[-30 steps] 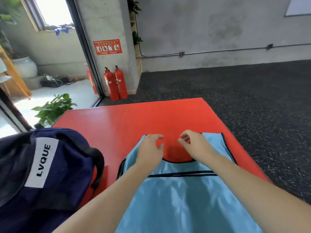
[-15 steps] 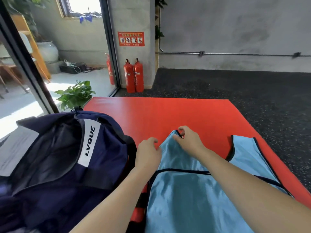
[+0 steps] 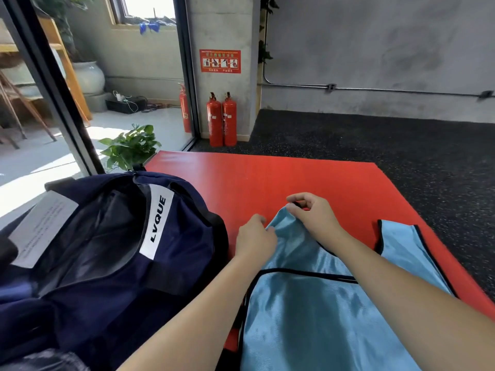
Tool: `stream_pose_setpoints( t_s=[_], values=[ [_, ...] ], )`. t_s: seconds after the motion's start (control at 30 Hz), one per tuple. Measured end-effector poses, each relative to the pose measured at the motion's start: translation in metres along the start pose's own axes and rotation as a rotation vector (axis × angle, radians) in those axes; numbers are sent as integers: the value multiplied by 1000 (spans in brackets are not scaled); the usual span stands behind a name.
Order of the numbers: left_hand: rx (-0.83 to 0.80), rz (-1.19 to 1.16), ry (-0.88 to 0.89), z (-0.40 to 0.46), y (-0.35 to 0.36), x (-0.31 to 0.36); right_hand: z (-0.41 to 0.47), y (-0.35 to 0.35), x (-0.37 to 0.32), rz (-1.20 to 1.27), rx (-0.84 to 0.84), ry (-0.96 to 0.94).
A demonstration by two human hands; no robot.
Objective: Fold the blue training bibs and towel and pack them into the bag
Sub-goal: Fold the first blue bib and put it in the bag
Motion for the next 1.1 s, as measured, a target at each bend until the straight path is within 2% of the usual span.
stream_pose_setpoints(
  t_s=[0.23, 0.37, 0.43, 0.53, 0.67, 0.77, 0.87, 0.93, 1.03, 1.1],
  values=[
    [-103, -272, -146, 1, -4, 11, -10, -10, -20, 183, -66, -25],
    [-188, -786, -278, 2, 0, 16, -13, -18, -26, 223, -32, -20],
    [-108, -944, -234, 6, -1, 15, -13, -22, -27, 221, -14, -21],
    [-67, -958, -146, 9, -6, 10, -12, -26, -24, 214, -3, -16],
    [-132, -578, -228, 9, 1, 3, -12, -24, -24, 219, -11, -11],
    [-178, -459, -333, 16, 10, -4, -13, -20, -25, 232, -19, -16],
    [-168, -332, -300, 5, -1, 12, -14, -17, -25, 225, -34, -29],
    [-214, -452, -318, -1, -4, 19, -15, -17, -25, 229, -43, -32],
    [-328, -886, -399, -7, -3, 24, -15, -19, -23, 237, -61, -25],
    [-346, -1037, -410, -5, -7, 23, -15, -19, -22, 244, -61, -24]
  ],
)
Point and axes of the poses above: each hand's wrist, its own z-axis towards the middle knuckle, its own y-axis out of the palm, x = y × z, the point moved 2 cm from there along z, towards the middle knuckle, and after that the axes turned 5 degrees about z, right-handed, at the moved point
